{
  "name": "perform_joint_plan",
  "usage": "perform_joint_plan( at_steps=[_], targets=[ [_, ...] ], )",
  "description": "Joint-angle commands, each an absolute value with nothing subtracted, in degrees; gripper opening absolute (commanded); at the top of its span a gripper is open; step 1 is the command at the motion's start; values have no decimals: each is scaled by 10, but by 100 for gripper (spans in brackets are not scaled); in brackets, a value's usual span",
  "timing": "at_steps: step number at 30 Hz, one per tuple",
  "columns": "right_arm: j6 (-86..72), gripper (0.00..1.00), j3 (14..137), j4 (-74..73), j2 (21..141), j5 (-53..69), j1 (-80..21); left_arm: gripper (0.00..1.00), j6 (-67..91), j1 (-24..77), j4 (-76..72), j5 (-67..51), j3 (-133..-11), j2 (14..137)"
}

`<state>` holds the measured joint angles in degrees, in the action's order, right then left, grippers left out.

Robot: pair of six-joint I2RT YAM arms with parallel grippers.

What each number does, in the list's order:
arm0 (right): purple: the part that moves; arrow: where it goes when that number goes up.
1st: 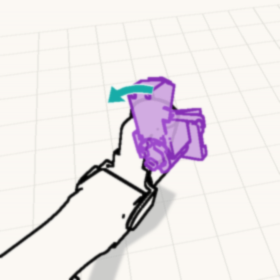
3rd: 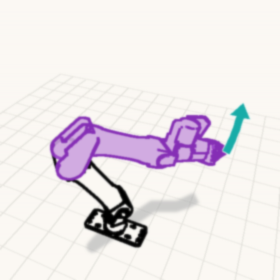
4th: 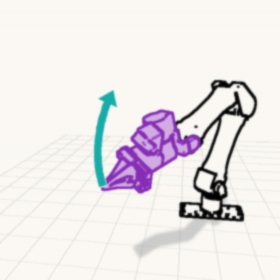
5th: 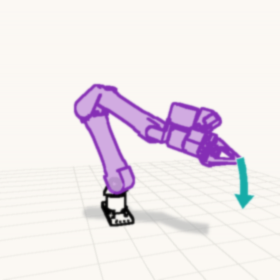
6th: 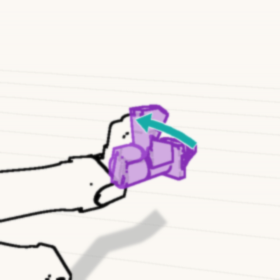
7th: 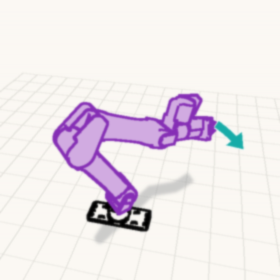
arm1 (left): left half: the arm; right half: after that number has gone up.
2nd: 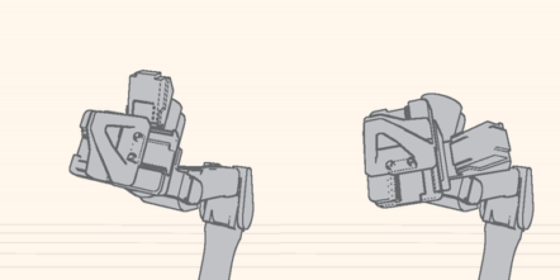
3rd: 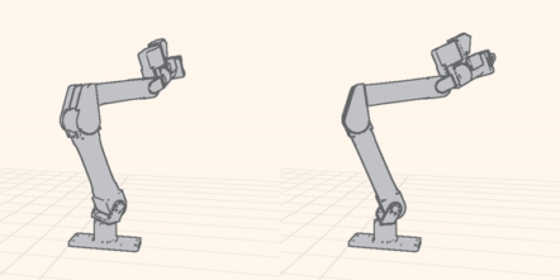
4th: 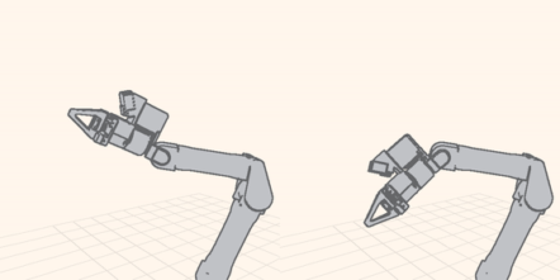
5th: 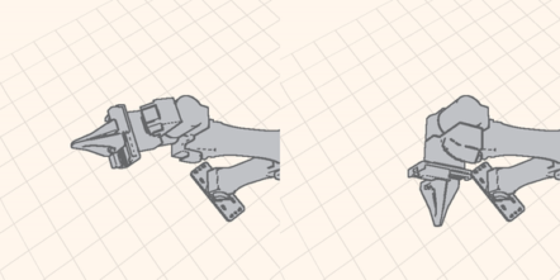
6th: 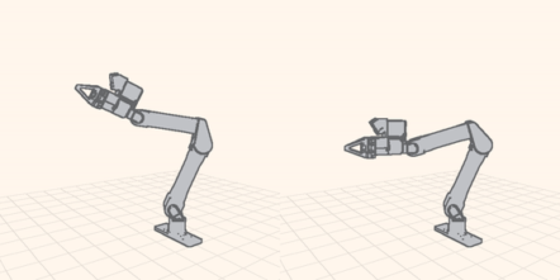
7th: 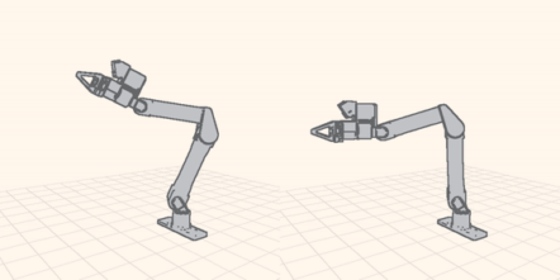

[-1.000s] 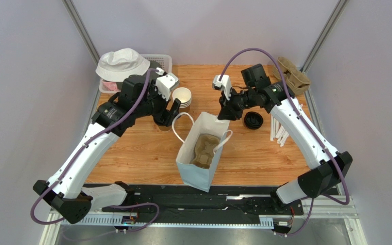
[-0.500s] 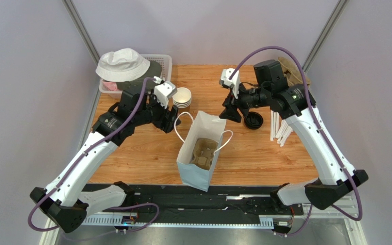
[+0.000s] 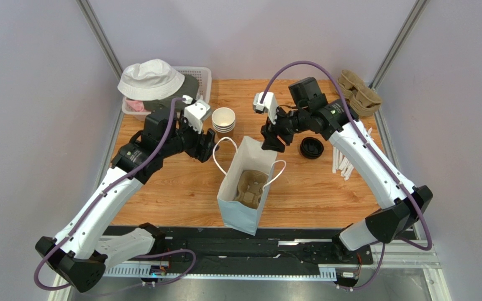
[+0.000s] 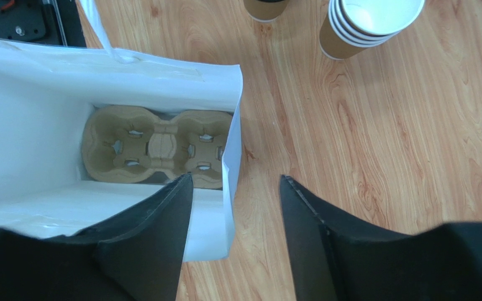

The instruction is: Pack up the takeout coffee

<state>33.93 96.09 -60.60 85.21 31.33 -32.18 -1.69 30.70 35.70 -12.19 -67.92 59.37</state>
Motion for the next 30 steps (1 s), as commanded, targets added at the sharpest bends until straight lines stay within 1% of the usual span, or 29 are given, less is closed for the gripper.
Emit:
perform_joint_plan(
  at_steps=[1, 2, 3, 5, 6, 12, 13, 16, 20, 25, 30],
  targets=[
    [373, 38, 964, -604, 853, 315, -322, 78, 12, 270, 332, -132, -676, 607],
    [381, 33, 969, -607, 852, 318, -323, 78, 12, 265, 330, -132, -672, 608],
    [384, 22, 975, -612, 850, 327, -323, 78, 16, 258, 330, -132, -671, 609],
    [386, 11, 978, -612, 837, 335, -323, 77, 18, 252, 330, -134, -667, 610],
    [386, 1, 980, -611, 834, 339, -323, 77, 18, 249, 330, -134, -665, 610],
    [388, 0, 966, -606, 796, 335, -331, 77, 16, 231, 331, -128, -654, 625],
    [388, 0, 958, -604, 786, 334, -332, 78, 12, 218, 335, -130, -655, 629],
    [393, 0, 949, -603, 775, 339, -337, 87, 1, 206, 358, -132, -664, 650],
    [403, 0, 933, -601, 760, 339, -345, 93, -28, 203, 364, -116, -668, 676],
    [399, 0, 914, -590, 751, 337, -345, 94, -45, 200, 388, -63, -692, 723],
    [394, 0, 895, -565, 752, 335, -345, 96, -73, 200, 409, -26, -727, 795]
  ],
)
